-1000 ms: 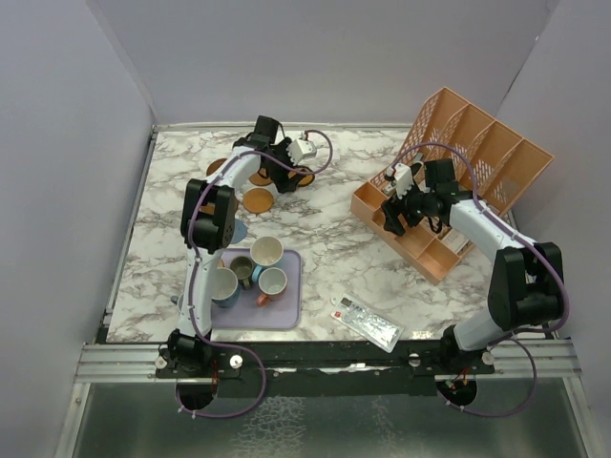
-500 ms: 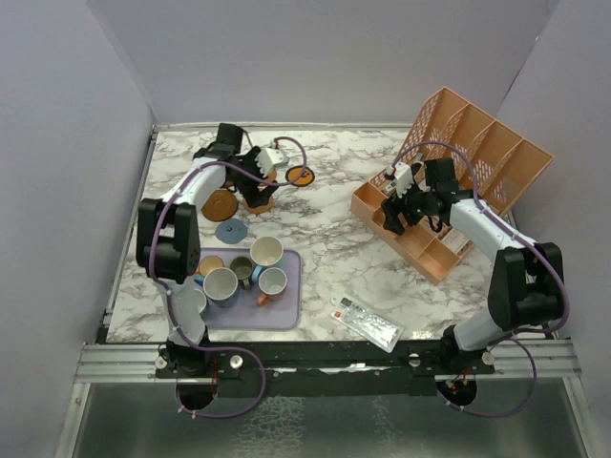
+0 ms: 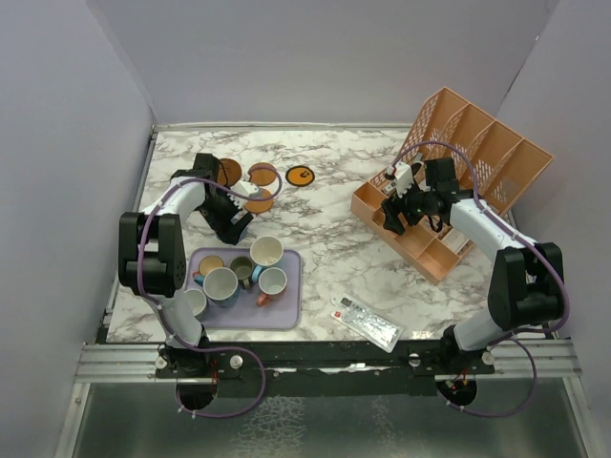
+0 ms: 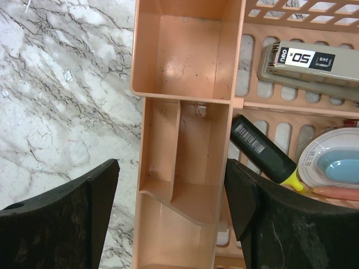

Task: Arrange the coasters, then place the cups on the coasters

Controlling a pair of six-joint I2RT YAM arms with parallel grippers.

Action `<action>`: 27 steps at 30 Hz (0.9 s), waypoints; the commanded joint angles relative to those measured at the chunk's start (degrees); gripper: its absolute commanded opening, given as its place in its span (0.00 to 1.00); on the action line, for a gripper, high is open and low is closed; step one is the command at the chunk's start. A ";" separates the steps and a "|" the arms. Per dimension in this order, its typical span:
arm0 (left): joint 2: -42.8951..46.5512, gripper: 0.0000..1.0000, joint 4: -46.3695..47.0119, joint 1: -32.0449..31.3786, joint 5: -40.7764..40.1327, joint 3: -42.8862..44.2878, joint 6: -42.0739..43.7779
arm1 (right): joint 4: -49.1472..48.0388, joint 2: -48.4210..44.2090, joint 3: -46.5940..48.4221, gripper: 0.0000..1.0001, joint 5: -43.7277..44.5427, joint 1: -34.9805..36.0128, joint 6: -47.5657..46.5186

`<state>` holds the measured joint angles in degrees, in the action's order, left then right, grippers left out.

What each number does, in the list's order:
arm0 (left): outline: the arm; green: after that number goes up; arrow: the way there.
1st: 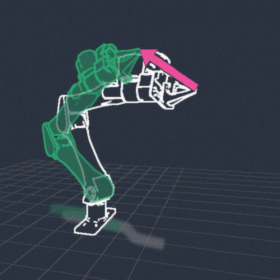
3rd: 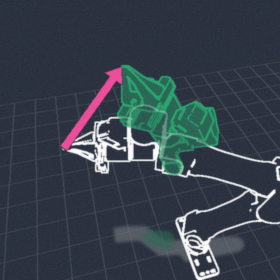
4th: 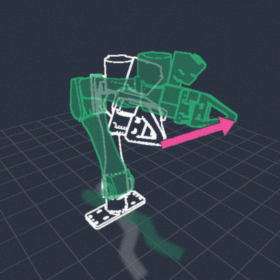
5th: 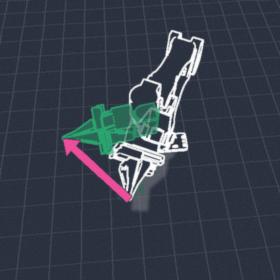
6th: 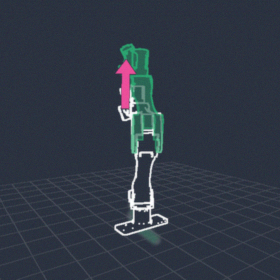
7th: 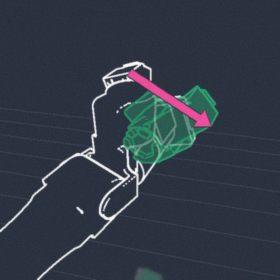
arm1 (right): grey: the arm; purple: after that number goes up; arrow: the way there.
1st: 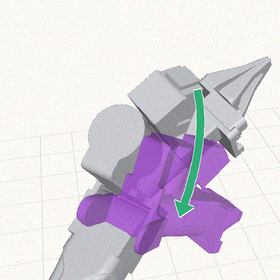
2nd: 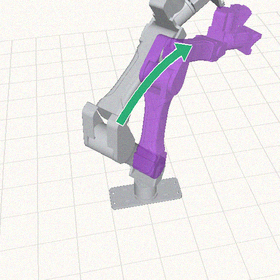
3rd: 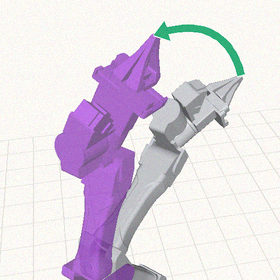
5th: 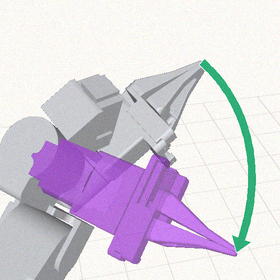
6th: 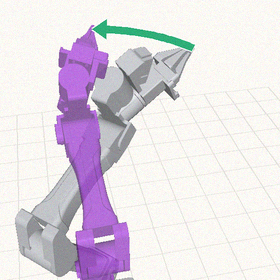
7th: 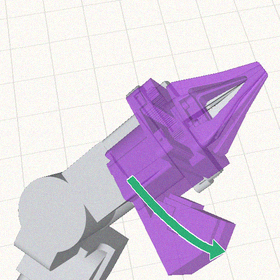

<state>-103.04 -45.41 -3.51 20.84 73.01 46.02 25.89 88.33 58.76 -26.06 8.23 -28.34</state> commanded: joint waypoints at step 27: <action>-6.82 0.85 0.03 1.46 0.54 1.21 0.52 | 0.40 0.04 1.78 0.75 -1.74 -0.14 -0.14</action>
<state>-107.79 -48.93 -0.51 18.63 74.61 44.45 25.93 88.33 58.76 -26.22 8.23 -28.34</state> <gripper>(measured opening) 0.861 0.754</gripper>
